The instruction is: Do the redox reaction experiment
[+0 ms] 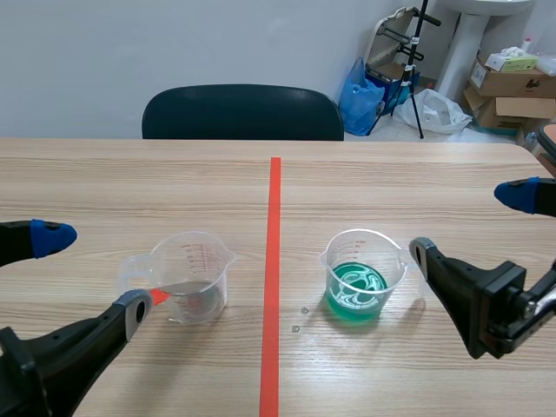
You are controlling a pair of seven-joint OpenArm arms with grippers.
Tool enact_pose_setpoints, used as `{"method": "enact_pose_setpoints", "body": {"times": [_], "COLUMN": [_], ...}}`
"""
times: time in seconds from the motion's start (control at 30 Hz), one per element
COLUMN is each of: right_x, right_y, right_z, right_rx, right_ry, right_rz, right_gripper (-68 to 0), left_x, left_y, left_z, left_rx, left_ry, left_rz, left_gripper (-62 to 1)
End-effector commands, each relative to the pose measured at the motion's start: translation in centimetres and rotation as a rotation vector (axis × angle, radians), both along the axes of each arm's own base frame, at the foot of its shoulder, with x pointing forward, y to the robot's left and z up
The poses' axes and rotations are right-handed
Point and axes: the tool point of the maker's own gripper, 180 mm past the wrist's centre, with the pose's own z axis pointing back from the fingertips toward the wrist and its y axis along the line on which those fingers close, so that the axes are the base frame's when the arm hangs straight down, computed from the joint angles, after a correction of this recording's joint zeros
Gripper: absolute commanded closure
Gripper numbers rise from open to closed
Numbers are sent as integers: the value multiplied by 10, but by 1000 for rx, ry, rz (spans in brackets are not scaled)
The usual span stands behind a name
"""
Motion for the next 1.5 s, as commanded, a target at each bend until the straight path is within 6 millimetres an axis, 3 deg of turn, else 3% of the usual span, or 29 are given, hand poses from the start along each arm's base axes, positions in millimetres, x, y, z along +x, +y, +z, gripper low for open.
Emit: {"method": "enact_pose_setpoints", "body": {"times": [0.0, 0.43, 0.67, 1.03, 1.17, 1.47], "right_x": [3, 5, 16, 31, 28, 33], "right_y": [-3, 1, 10, 58, 86, 126], "right_z": [5, 17, 32, 57, 58, 50], "right_rx": [-6, 26, 43, 56, 50, 92], "right_ry": [-16, -69, -133, -238, -247, -263], "right_rz": [-6, 13, 42, 225, 367, 518], "right_gripper": [-679, -679, -679, -679, -679, -679], "left_x": [2, 1, 1, 1, -1, -33], "left_y": [-2, -1, -1, -1, 3, 32], "left_z": [9, 5, 3, 3, -1, -19], "left_rx": [-35, -17, -11, -13, 12, 126], "left_ry": [-31, -9, -1, -4, 6, 57], "left_rz": [9, 6, 6, 7, 24, 83], "left_gripper": [-623, -623, -623, -623, -623, -623]}}
